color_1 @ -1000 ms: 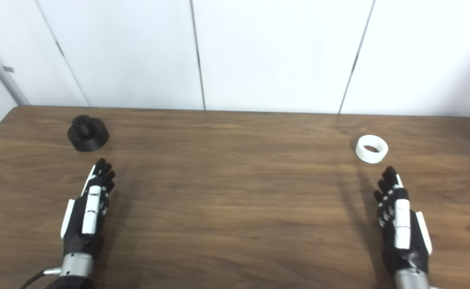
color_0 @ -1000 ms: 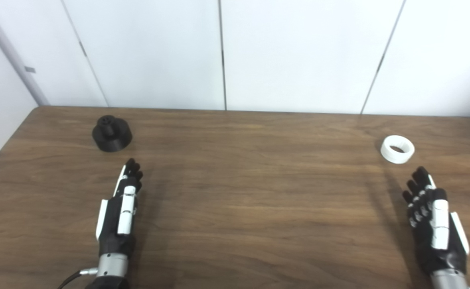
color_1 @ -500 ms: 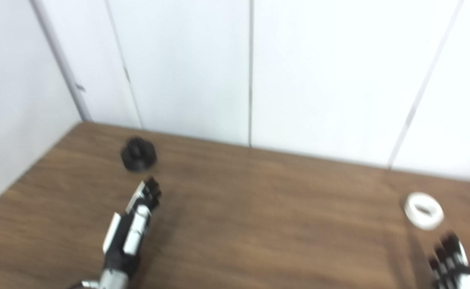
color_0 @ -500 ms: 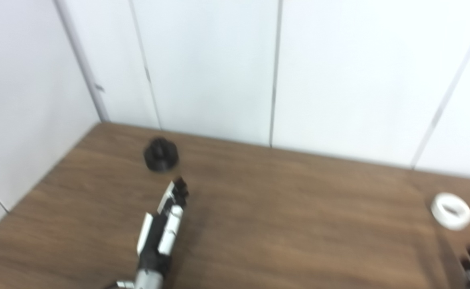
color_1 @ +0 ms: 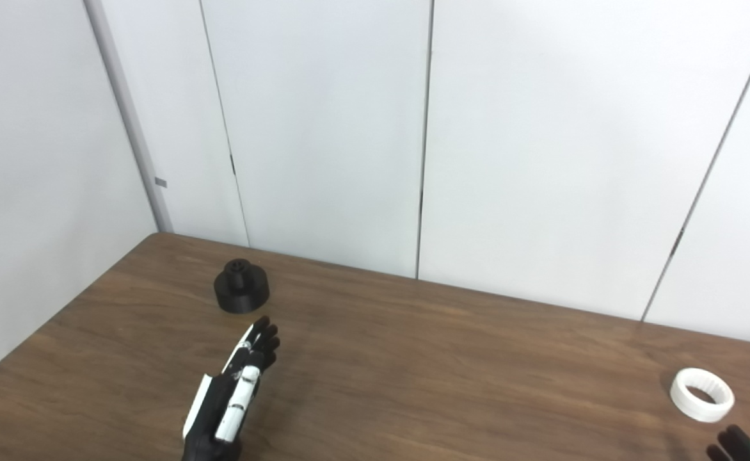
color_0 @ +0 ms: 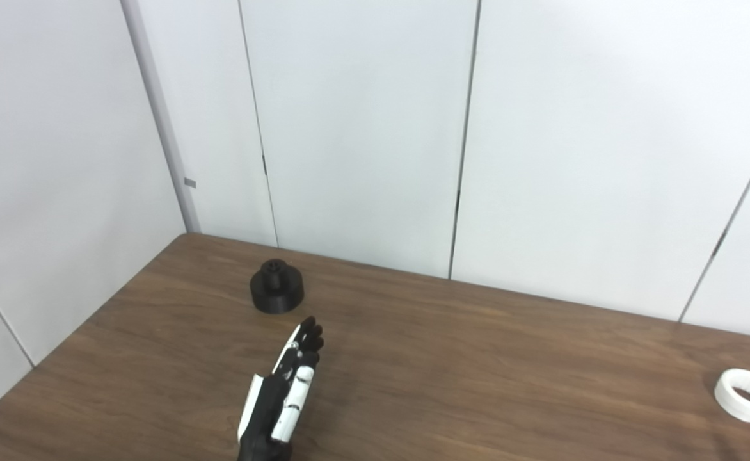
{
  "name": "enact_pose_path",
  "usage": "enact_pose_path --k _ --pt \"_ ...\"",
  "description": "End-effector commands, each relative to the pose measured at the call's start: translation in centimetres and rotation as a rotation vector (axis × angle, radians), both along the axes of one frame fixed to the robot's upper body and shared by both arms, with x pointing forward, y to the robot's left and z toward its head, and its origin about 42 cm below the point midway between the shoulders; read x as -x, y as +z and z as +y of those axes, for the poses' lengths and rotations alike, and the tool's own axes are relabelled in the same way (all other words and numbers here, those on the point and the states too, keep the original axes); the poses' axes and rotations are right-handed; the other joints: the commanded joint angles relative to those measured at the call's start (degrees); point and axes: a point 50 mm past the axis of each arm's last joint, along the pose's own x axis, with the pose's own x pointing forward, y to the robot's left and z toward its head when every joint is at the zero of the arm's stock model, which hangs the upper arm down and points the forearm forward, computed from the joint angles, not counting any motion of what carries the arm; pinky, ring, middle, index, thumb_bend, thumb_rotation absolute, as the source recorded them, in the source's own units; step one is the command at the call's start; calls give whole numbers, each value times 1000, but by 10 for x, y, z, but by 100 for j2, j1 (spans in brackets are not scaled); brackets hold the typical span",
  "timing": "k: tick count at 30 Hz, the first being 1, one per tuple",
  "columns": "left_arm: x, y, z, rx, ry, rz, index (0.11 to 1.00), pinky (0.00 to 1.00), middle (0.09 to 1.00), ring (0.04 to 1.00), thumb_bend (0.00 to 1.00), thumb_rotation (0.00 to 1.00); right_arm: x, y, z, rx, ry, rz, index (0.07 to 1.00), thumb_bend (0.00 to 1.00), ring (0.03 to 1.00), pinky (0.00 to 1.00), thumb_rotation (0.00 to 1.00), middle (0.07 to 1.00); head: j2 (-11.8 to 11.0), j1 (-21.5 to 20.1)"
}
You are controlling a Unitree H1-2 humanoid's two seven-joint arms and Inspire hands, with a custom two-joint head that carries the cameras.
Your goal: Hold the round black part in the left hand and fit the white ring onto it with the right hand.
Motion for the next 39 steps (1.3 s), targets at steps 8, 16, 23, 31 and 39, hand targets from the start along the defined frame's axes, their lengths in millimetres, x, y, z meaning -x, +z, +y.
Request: enact_pose_path --k 8,16,23,31,39 --pt "10 -29 -15 36 -1 75 965 955 955 945 482 794 2 -10 -6 -6 -19 9 859 655 872 795 866 886 41 149" --pt "9 -29 -16 38 -2 84 969 962 959 951 516 786 1 -8 -7 -2 -15 10 849 694 863 781 876 880 85 158" --pt "10 -28 -15 -23 17 96 967 956 954 939 496 748 1 -7 -8 -6 -12 6 833 693 842 720 860 865 186 285" --pt "11 0 -5 -143 102 62 967 911 942 922 571 478 3 -5 -9 -2 -21 20 818 716 834 708 852 855 284 233" --pt "3 46 26 -383 212 68 985 921 965 955 862 269 3 -4 -8 -7 -15 35 817 789 835 690 852 856 335 272"
